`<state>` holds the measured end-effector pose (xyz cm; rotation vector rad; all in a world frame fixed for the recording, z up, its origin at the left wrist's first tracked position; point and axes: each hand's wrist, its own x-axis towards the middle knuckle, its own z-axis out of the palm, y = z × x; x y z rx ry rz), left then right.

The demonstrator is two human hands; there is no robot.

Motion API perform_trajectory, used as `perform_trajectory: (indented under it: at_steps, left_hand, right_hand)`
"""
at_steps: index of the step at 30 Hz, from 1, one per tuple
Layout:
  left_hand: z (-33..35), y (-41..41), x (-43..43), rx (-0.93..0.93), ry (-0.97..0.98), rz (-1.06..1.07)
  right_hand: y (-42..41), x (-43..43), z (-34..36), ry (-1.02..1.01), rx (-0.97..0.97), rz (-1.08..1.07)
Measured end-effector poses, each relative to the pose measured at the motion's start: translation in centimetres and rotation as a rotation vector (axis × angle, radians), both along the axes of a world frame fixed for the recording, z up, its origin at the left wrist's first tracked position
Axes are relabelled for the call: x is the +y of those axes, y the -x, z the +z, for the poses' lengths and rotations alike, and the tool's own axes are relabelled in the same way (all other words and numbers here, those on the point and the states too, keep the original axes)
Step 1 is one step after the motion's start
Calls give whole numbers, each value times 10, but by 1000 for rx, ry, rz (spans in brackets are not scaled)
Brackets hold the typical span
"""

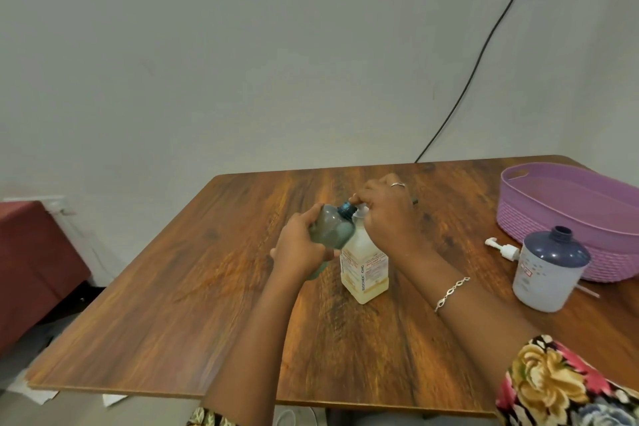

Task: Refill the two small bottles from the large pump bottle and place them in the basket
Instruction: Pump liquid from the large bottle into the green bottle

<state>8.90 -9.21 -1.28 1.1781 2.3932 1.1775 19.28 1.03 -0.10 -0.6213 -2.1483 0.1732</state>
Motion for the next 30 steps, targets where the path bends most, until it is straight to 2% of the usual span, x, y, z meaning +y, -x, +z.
perform_trajectory:
  at_steps: [5, 9, 13, 20, 24, 30]
  left_hand:
    - [0, -3, -4, -7, -10, 21]
    - [11, 0, 0, 58, -9, 23]
    - [5, 1, 4, 42, 7, 11]
    - [-4, -1, 0, -17, -36, 21]
    - [8, -1, 1, 31, -23, 30]
    - [1, 3, 1, 68, 11, 22]
  right_hand:
    - [-1, 1, 0, -35, -61, 9]
    - [-2, 15, 20, -1, -145, 72]
    - [-5, 7, 9, 55, -10, 42]
    - [-4, 5, 1, 104, -19, 51]
    - [-3, 12, 23, 125, -90, 86]
    - [-1, -3, -1, 142, 62, 38]
